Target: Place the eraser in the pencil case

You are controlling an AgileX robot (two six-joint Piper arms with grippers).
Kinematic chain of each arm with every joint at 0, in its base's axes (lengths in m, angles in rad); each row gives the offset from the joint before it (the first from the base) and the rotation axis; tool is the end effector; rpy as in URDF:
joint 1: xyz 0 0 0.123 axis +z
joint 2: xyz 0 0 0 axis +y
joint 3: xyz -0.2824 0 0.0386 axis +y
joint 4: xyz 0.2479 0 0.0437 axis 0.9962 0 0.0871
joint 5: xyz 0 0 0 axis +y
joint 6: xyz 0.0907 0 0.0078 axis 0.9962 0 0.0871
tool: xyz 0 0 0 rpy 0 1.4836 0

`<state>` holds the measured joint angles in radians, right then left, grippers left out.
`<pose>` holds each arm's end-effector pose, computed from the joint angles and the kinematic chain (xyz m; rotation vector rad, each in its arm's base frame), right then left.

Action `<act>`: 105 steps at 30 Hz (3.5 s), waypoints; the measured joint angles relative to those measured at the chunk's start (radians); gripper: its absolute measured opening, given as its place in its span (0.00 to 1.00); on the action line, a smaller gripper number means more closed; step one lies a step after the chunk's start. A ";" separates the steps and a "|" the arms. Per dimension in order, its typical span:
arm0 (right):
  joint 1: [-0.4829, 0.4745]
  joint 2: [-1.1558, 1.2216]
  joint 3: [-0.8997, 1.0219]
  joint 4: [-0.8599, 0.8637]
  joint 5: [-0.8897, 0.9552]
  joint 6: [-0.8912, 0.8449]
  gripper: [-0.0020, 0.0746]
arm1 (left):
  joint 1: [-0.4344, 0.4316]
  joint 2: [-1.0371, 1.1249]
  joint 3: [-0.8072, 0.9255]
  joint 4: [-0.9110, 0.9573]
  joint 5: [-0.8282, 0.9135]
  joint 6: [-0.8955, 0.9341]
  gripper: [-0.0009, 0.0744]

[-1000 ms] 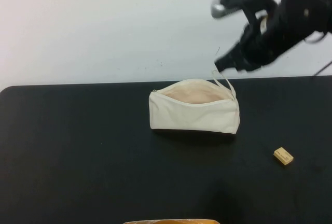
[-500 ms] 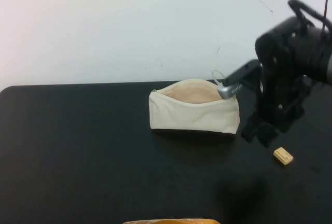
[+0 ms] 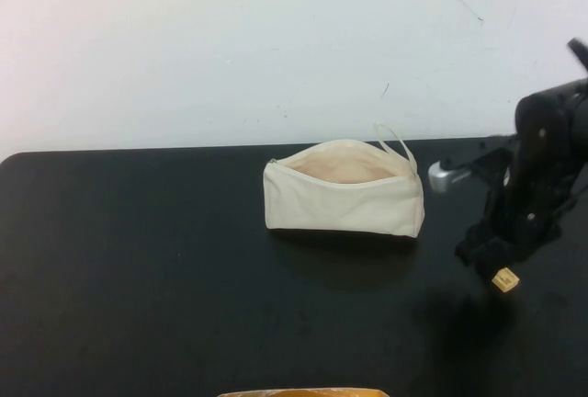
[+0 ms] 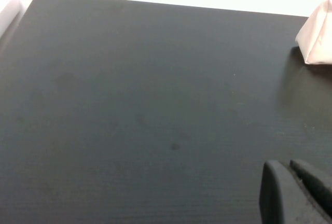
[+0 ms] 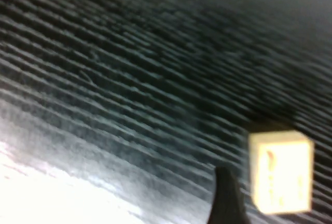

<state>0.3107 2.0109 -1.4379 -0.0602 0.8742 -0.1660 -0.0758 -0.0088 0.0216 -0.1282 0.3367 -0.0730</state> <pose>0.3880 0.1202 0.1754 -0.7390 2.8325 -0.0510 0.0531 -0.0079 0.1762 -0.0787 1.8346 -0.2284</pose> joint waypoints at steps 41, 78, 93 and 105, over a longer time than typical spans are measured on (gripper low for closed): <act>0.112 0.006 -0.574 0.339 -0.046 -0.199 0.30 | 0.000 0.000 0.000 0.000 0.000 -0.004 0.01; 0.112 -0.102 -0.974 0.257 0.341 -0.200 0.03 | 0.000 0.000 0.000 0.000 0.000 -0.012 0.01; 0.112 -0.161 -0.965 0.242 0.341 -0.167 0.03 | 0.000 0.000 0.000 0.000 0.000 -0.012 0.01; 0.112 -0.468 -0.547 0.242 -0.175 -0.277 0.03 | 0.000 0.000 0.000 0.000 0.000 -0.012 0.01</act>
<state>0.4224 1.5430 -1.9849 0.1816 0.6991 -0.4427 -0.0758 -0.0088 0.0216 -0.1278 0.3367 -0.0854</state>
